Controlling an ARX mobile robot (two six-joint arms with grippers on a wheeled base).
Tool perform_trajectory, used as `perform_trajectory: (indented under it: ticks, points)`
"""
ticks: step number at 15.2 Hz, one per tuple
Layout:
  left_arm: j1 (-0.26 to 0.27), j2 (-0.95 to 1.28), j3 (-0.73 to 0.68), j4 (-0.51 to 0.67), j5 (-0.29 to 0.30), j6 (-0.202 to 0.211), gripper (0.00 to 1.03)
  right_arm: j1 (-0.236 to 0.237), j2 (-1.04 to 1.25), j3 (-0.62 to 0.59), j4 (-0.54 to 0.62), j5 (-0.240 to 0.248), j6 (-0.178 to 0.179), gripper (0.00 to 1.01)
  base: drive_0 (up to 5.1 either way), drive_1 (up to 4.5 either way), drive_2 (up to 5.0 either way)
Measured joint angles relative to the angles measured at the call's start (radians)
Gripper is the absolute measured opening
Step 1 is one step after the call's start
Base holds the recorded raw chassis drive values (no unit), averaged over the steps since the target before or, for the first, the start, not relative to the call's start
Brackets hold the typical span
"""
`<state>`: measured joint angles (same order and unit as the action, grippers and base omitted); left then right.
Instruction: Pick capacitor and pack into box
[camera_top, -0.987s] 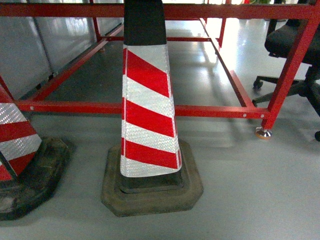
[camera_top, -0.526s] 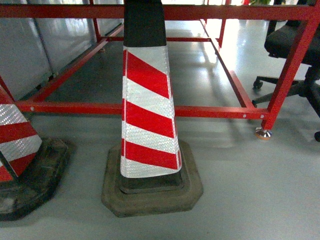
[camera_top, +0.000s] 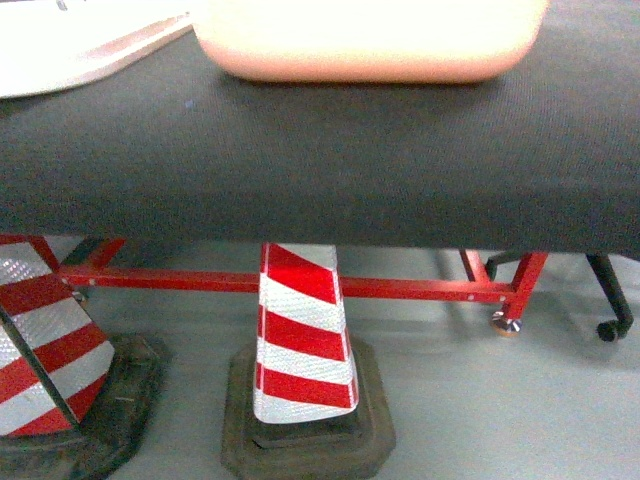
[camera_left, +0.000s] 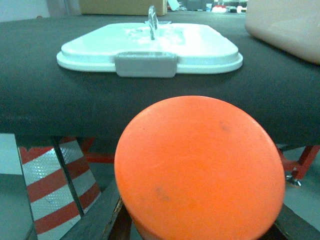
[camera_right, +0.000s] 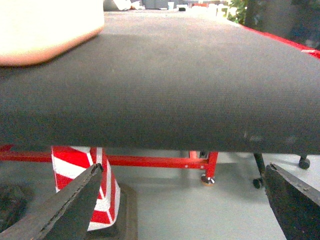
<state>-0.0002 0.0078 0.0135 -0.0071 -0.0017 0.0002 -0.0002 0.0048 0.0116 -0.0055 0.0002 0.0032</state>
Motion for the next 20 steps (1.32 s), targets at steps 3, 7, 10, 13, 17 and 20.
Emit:
perform_trajectory:
  ticks: [3,7,10,13,17,20]
  points:
    - [0.0,0.0,0.0,0.001,0.002,0.0,0.44,0.0,0.0,0.0,0.0,0.0,0.0,0.98,0.0,0.0,0.0]
    - [0.0,0.0,0.0,0.0,0.001,0.0,0.44,0.0,0.0,0.0,0.001,0.0,-0.002,0.98,0.0,0.0,0.0]
    - [0.0,0.0,0.0,0.0,0.001,0.0,0.44,0.0,0.0,0.0,0.001,0.0,-0.002,0.98,0.0,0.0,0.0]
    - [0.0,0.0,0.0,0.0,0.0,0.0,0.44,0.0,0.0,0.0,0.001,0.0,-0.002,0.98,0.0,0.0,0.0]
    - [0.0,0.0,0.0,0.001,0.001,0.0,0.44,0.0,0.0,0.0,0.0,0.0,-0.001,0.98,0.0,0.0,0.0]
    - [0.0,0.0,0.0,0.001,0.001,0.0,0.44,0.0,0.0,0.0,0.0,0.0,-0.001,0.98,0.0,0.0,0.0]
